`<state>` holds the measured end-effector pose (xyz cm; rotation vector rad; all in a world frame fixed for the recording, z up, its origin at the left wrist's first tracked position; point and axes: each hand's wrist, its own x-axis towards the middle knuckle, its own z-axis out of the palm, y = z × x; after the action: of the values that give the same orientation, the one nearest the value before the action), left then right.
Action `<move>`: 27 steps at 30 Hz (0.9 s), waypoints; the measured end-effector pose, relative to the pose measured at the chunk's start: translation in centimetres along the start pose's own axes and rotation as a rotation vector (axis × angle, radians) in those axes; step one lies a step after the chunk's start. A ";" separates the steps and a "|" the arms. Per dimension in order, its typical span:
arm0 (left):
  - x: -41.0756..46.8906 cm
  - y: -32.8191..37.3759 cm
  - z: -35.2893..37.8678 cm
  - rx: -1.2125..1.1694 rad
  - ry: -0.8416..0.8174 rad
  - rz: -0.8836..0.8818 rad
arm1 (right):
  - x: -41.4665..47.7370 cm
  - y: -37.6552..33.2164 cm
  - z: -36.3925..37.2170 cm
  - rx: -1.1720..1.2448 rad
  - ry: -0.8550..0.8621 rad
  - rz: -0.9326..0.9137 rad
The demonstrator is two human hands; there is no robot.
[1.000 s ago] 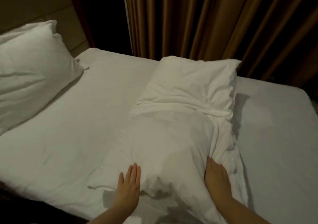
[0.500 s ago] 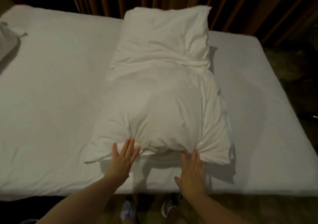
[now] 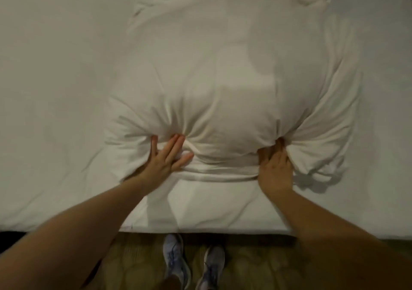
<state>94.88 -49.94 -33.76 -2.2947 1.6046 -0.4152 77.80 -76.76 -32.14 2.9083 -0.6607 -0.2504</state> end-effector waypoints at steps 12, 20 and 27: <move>5.2 -3.6 -13.8 -0.217 -0.240 -0.209 | 1.8 3.1 -10.9 0.122 0.064 -0.111; 3.9 -5.1 -23.6 -0.242 -0.481 -0.253 | -2.3 4.2 -19.2 0.028 -0.023 -0.119; -5.6 1.2 -29.3 -0.416 -0.559 -0.196 | -14.6 4.2 -20.1 0.121 -0.174 -0.129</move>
<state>80.17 -47.59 -7.90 -2.5522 1.2680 0.5328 66.97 -71.91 -9.88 3.0750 -0.5290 -0.5008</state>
